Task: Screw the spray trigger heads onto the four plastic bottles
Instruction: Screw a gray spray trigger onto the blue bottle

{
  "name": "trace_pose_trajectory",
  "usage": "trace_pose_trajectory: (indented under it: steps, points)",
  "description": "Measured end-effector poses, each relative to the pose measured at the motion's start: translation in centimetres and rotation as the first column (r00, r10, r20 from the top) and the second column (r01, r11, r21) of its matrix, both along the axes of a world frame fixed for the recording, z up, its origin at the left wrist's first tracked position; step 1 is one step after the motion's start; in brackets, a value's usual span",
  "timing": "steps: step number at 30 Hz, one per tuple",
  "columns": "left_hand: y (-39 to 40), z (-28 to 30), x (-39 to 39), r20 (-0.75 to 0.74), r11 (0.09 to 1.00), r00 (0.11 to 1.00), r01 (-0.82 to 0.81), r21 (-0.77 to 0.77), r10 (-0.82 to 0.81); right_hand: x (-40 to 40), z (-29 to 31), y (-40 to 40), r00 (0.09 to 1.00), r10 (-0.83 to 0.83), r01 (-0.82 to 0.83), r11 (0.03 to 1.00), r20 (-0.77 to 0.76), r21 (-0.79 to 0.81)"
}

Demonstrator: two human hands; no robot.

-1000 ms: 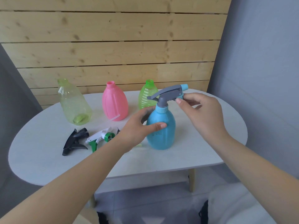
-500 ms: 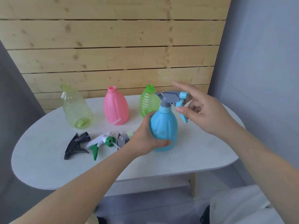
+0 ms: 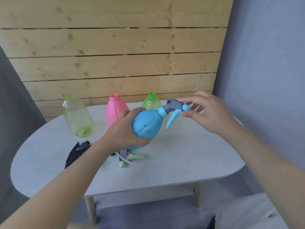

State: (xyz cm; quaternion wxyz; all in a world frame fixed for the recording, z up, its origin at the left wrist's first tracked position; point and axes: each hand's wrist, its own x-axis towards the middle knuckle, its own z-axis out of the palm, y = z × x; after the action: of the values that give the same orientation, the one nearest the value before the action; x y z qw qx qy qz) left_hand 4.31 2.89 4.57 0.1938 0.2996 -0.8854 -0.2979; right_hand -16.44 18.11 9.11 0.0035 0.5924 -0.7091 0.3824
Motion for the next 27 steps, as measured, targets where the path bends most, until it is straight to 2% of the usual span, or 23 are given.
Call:
trace_pose_trajectory:
  steps: [6, 10, 14, 17, 20, 27]
  points:
    - [-0.2, 0.8, 0.8, 0.039, 0.992, 0.999, 0.019, -0.125, -0.014, 0.3, -0.8, 0.0, 0.980, 0.181, -0.189, 0.976, 0.079, 0.112]
    - [-0.4, 1.9, 1.5, 0.032, 0.993, 0.996, 0.088, -0.078, -0.086, 0.7, -0.6, 0.0, 0.966, 0.251, -0.256, 0.963, 0.059, 0.086]
    - [0.3, 1.9, 1.2, 0.046, 0.991, 0.991, 0.124, -0.049, -0.122, 0.7, 0.0, 0.2, 0.987, 0.160, -0.160, 0.987, -0.012, -0.002]
    - [0.9, 1.6, 0.7, 0.054, 0.984, 0.992, 0.119, -0.130, -0.113, 0.9, -0.1, 0.2, 0.999, 0.045, -0.046, 0.997, -0.014, -0.064]
    - [1.3, 1.1, 0.3, 0.046, 0.984, 0.993, 0.113, -0.139, -0.108, 0.8, -0.3, -0.1, 0.999, -0.052, 0.052, 0.998, -0.013, -0.023]
    - [1.5, 0.2, -0.8, 0.049, 0.986, 0.993, 0.115, -0.124, -0.110, 0.2, 0.0, -0.8, 0.989, -0.149, 0.149, 0.988, -0.008, 0.040]
